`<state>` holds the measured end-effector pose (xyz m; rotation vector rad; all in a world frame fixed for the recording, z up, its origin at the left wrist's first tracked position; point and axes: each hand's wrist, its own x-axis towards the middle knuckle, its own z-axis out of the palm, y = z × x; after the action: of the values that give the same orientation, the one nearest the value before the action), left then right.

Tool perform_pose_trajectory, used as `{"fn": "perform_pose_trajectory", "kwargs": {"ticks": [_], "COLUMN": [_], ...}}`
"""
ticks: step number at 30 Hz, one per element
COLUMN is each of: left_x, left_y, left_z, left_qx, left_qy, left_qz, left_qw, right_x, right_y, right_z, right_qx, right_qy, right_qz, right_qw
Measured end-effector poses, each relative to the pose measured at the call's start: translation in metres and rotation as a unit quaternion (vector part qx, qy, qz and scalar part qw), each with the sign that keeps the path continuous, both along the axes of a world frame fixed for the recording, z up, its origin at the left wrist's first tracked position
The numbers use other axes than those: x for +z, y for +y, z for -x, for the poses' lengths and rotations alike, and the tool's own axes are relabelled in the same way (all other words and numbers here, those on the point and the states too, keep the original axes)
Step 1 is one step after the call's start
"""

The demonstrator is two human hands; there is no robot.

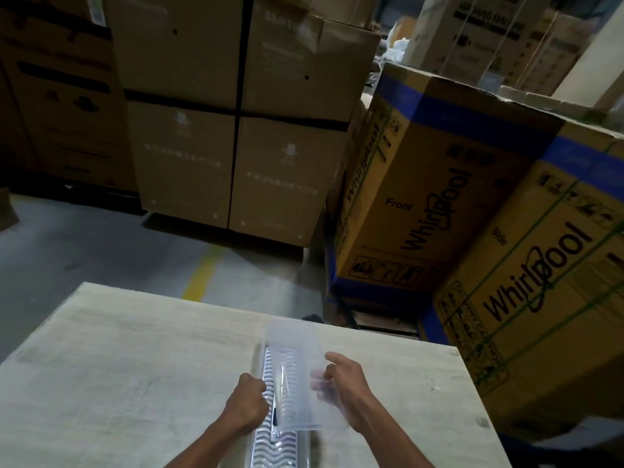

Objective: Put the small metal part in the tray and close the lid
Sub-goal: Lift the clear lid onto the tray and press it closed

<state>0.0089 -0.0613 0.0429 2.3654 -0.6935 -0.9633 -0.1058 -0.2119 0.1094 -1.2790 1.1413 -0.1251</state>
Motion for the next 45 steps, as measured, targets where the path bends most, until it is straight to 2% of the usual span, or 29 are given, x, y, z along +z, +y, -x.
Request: {"fn": "perform_pose_trajectory", "kwargs": {"ticks": [7, 12, 19, 26, 31, 34, 39, 45], "left_x": [-0.052, -0.001, -0.001, 0.001, 0.0, -0.002, -0.007, -0.015], "left_y": [-0.006, 0.005, -0.001, 0.005, 0.005, 0.008, 0.007, 0.009], "left_z": [-0.027, -0.014, -0.011, -0.01, -0.017, -0.019, -0.02, -0.019], "left_qx": [0.025, 0.086, 0.116, 0.115, 0.133, 0.164, 0.17, 0.197], "left_qy": [0.059, 0.072, 0.038, 0.041, 0.038, 0.067, 0.063, 0.063], "left_qz": [0.008, 0.097, 0.094, 0.093, 0.099, 0.097, 0.107, 0.119], "left_qw": [0.998, 0.989, 0.988, 0.988, 0.985, 0.979, 0.978, 0.971], "right_x": [-0.009, -0.02, -0.025, -0.02, -0.03, -0.031, -0.033, -0.032], "right_y": [0.012, 0.014, 0.026, 0.036, 0.042, 0.045, 0.045, 0.044], "right_z": [-0.004, -0.003, 0.003, 0.008, 0.006, 0.007, 0.006, 0.01], "right_qx": [0.026, 0.037, 0.048, 0.102, 0.166, 0.211, 0.217, 0.209], "right_qy": [0.031, 0.041, 0.077, 0.12, 0.151, 0.182, 0.201, 0.179], "right_qz": [0.012, 0.023, 0.044, 0.113, 0.172, 0.198, 0.222, 0.226], "right_qw": [0.999, 0.998, 0.995, 0.981, 0.959, 0.94, 0.929, 0.935]}}
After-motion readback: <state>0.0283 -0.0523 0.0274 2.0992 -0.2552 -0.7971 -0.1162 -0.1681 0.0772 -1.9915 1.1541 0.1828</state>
